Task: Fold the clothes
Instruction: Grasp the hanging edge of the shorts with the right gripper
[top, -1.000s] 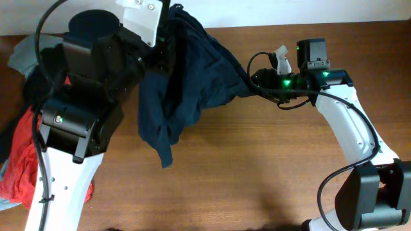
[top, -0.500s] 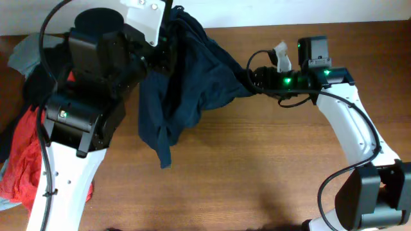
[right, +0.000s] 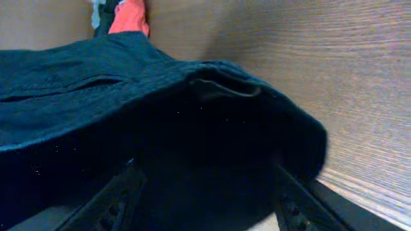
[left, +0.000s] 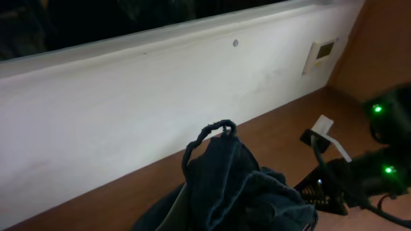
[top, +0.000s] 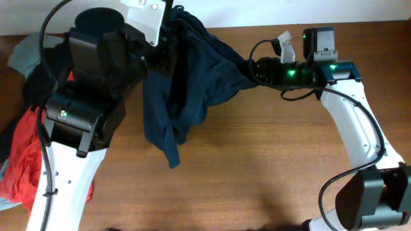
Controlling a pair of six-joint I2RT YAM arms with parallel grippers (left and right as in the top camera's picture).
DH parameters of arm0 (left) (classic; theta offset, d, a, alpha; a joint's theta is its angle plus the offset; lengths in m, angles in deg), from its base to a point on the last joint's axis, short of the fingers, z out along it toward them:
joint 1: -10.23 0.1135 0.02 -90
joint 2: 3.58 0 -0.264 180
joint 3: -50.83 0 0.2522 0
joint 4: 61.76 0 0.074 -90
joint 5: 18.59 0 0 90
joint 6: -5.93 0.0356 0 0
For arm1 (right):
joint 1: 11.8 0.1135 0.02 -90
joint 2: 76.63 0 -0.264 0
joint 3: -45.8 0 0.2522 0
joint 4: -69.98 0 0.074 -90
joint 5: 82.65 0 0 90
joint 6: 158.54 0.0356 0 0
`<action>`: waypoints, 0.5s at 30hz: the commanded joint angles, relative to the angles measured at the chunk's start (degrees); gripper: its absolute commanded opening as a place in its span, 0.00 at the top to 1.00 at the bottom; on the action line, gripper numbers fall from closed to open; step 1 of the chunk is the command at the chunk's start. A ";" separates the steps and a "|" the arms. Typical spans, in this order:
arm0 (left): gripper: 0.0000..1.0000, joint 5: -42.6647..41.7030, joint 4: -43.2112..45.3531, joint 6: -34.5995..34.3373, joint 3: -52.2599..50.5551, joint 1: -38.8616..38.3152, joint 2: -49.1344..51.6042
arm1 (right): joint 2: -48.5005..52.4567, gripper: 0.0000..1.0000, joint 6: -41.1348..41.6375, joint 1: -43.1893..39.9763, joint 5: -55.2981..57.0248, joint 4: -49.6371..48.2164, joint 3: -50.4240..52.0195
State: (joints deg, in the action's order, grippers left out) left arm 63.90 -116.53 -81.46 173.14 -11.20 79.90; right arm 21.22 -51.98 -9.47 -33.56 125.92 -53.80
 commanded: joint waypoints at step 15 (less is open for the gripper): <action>0.99 -0.26 0.50 1.36 1.07 0.04 0.09 | -0.94 0.31 0.26 2.34 13.77 4.35 -1.53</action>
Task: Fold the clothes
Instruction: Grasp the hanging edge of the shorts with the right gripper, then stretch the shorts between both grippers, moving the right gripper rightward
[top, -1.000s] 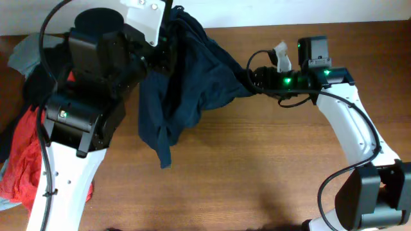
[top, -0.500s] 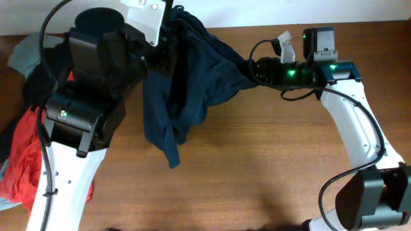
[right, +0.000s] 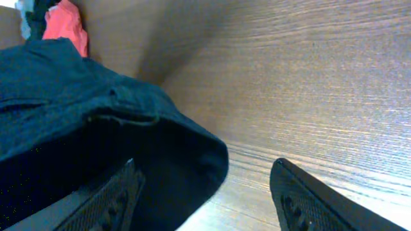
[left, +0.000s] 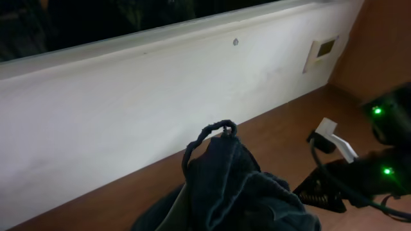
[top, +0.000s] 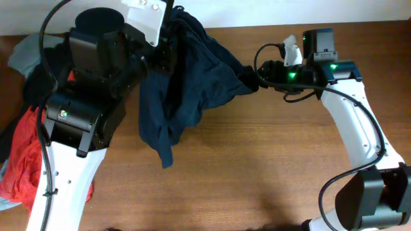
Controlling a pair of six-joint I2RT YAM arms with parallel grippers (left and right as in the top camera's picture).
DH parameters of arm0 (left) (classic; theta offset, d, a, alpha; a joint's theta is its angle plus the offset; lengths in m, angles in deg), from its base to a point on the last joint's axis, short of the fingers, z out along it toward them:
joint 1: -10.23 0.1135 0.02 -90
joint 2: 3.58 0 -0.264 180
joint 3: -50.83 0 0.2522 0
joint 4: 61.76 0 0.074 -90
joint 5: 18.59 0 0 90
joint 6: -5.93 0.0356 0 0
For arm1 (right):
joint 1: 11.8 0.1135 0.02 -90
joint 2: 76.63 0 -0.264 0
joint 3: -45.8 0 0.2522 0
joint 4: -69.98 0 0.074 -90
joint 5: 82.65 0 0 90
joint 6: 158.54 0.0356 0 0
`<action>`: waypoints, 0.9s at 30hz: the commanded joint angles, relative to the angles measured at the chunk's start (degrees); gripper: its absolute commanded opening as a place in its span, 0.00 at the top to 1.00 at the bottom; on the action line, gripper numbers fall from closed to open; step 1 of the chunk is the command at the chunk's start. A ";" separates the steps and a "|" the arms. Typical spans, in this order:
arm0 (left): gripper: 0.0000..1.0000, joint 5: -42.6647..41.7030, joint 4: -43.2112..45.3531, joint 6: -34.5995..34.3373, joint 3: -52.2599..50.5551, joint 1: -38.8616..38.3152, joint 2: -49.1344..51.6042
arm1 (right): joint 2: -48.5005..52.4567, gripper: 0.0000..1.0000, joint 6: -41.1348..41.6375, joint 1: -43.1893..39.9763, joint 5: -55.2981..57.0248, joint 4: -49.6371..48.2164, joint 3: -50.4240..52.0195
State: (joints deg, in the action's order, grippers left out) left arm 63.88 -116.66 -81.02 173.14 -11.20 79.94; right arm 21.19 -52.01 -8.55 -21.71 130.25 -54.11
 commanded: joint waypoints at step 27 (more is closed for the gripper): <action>0.99 2.82 1.68 1.64 1.07 0.11 0.04 | -0.07 0.26 1.27 5.68 1.70 -5.01 2.89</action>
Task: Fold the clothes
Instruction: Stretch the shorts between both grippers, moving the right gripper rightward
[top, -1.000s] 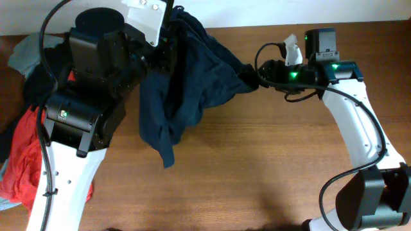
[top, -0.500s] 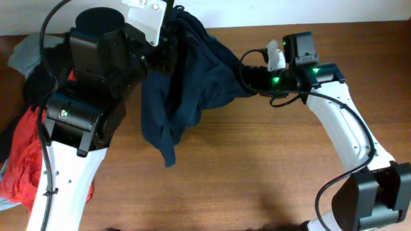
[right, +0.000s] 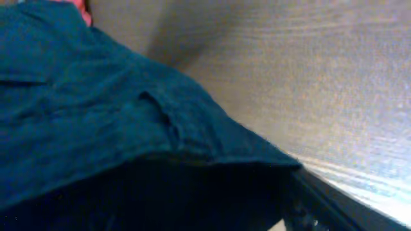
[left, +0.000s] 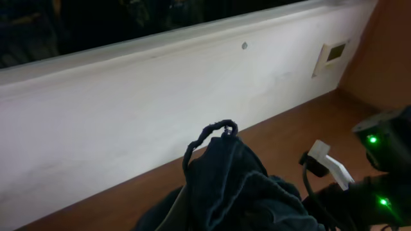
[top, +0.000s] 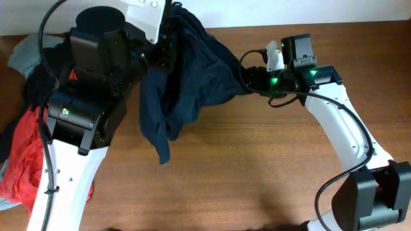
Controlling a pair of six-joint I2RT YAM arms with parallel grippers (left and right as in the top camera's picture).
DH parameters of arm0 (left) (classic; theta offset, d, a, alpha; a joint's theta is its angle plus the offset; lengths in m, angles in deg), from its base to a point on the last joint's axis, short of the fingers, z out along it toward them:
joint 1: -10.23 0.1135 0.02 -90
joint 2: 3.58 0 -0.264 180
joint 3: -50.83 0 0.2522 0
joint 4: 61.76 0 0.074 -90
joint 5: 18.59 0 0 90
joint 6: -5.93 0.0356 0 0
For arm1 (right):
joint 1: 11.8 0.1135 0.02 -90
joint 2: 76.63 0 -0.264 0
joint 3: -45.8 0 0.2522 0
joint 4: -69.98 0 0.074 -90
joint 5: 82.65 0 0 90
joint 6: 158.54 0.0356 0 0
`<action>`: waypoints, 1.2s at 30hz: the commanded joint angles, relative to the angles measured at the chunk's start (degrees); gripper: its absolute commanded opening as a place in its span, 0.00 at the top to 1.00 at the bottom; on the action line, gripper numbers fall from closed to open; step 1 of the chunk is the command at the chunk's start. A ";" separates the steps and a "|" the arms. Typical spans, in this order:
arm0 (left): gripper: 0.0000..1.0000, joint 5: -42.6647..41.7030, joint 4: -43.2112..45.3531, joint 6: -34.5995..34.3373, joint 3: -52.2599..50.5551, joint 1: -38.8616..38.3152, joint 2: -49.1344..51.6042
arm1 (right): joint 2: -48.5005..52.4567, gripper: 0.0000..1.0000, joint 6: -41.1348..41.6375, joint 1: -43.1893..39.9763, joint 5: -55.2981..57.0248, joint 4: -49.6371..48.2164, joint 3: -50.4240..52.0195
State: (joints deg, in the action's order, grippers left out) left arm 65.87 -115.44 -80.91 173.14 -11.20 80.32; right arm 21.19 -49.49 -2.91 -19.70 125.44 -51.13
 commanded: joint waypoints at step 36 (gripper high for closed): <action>0.99 0.83 1.97 1.68 1.07 0.09 -0.26 | 6.88 0.39 -0.09 3.43 9.33 4.85 -5.11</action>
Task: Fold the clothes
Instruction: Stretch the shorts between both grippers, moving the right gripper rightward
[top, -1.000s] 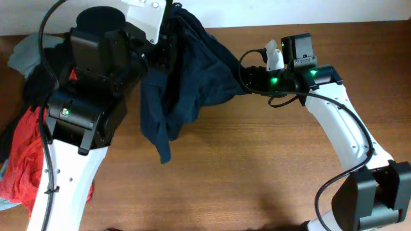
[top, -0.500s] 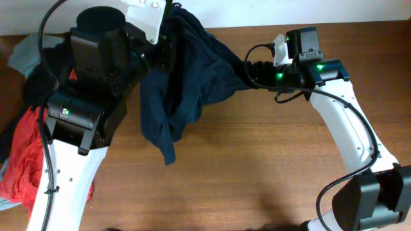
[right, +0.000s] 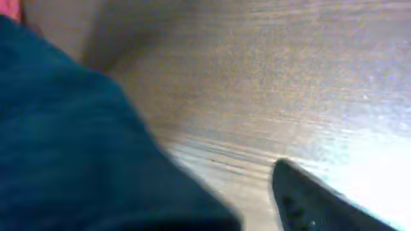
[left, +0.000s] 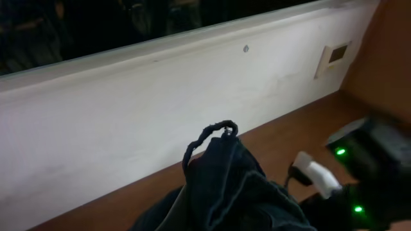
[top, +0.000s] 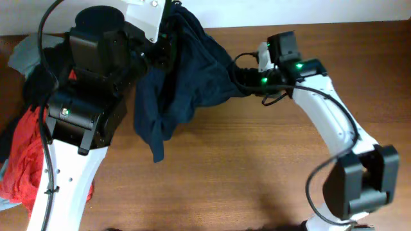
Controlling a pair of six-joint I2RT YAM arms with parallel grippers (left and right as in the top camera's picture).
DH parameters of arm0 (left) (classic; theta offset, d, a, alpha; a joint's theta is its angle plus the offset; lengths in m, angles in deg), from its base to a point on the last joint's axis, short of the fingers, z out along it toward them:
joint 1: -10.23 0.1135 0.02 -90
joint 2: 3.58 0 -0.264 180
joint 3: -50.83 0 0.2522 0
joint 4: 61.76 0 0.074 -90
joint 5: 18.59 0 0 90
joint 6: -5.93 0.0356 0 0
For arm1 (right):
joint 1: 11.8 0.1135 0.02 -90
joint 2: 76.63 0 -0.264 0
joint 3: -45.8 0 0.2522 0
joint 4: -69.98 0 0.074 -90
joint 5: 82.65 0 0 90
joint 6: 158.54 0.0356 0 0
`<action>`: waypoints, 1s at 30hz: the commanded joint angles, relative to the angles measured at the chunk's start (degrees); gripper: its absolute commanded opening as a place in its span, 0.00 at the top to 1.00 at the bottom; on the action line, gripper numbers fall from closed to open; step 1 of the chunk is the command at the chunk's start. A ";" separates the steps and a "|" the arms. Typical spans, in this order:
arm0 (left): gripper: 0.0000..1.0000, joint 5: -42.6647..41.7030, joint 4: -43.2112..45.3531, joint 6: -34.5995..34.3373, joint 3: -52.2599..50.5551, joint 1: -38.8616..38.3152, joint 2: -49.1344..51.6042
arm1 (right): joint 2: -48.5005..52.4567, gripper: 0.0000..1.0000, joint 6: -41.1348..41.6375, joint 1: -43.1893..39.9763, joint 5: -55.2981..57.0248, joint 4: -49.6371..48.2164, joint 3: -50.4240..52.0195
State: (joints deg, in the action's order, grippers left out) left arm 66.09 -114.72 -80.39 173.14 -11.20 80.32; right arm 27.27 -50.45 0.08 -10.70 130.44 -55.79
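A dark navy garment [top: 186, 77] hangs bunched from my left gripper [top: 169, 35], which is raised at the table's back edge and shut on its top. In the left wrist view the cloth [left: 237, 189] with a cord loop [left: 209, 135] fills the bottom and hides the fingers. My right gripper [top: 239, 77] is at the garment's right edge. Its wrist view is blurred: navy cloth [right: 64, 141] covers the left side. One dark fingertip [right: 308, 199] shows at the lower right, with bare wood between it and the cloth, so the jaws stand apart.
A heap of other clothes lies at the table's left end: a red piece [top: 19, 160], a grey-green one [top: 26, 51] and dark ones. The brown wooden table [top: 257, 167] runs forward and right. A white wall ledge [left: 148, 96] stands behind the table.
My right arm has moved a little further left and back along the garment's right edge. Cloth then filled its wrist view; now it covers only the left. The hanging tail shifted slightly left.
My left gripper held the navy garment up throughout. The right gripper first had cloth between its open fingers, then stood back with only a corner of cloth in view, then was against the cloth again, and now sits further left at the garment's edge.
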 commanded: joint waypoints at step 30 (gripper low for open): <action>0.98 22.01 -11.10 1.18 1.05 0.11 0.96 | -6.60 0.97 -17.90 -11.65 5.86 31.89 -26.38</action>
State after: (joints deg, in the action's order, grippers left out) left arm 81.08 -125.36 -80.15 173.14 -11.31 81.30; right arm 22.53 -64.31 -11.46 -8.23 160.08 -76.99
